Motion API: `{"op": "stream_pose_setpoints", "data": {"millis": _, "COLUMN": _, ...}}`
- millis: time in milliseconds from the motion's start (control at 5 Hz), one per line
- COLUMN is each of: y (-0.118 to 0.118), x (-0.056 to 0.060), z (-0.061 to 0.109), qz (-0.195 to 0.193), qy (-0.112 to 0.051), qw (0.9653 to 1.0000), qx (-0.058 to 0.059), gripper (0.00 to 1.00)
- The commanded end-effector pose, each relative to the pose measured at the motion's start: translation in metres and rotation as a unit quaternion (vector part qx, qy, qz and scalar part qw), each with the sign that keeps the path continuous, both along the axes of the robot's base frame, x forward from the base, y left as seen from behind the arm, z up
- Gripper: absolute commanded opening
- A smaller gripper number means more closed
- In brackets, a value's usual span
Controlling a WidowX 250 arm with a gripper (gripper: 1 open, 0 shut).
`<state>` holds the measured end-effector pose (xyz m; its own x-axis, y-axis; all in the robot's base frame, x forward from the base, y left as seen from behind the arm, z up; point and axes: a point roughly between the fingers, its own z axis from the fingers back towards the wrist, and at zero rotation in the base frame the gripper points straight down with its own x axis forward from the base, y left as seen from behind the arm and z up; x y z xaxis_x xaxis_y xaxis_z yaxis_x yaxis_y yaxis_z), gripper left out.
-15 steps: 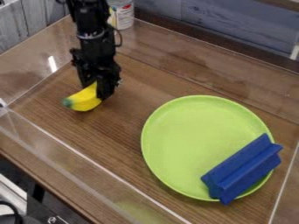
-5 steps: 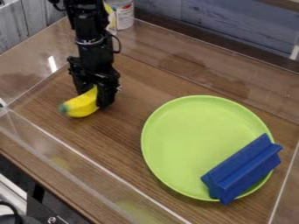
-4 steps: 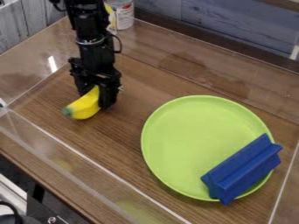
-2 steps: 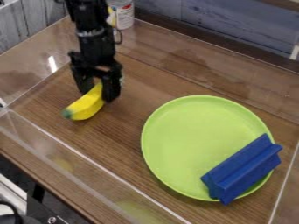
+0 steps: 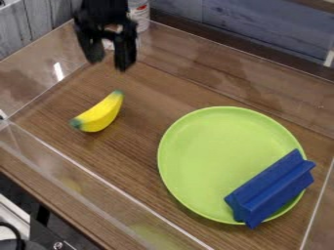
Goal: Remove the banana from inside the green plate and put it on the table
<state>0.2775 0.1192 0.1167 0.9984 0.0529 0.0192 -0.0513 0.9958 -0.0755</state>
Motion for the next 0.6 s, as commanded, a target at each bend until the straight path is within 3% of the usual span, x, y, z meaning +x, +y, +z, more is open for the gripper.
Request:
{"op": "stream_pose_setpoints", "data": {"millis": 0, "y": 0.005, "x": 0.006, "z": 0.007, "qz": -0.007, "qy": -0.032, "qw": 0.9993, "qx": 0.018, "gripper": 1.00}}
{"op": "stream_pose_setpoints", "data": {"millis": 400, "y": 0.012, "x": 0.001, "z": -0.018, "qz": -0.011, "qy": -0.016, "qw": 0.9996, "qx": 0.021, "gripper": 1.00}}
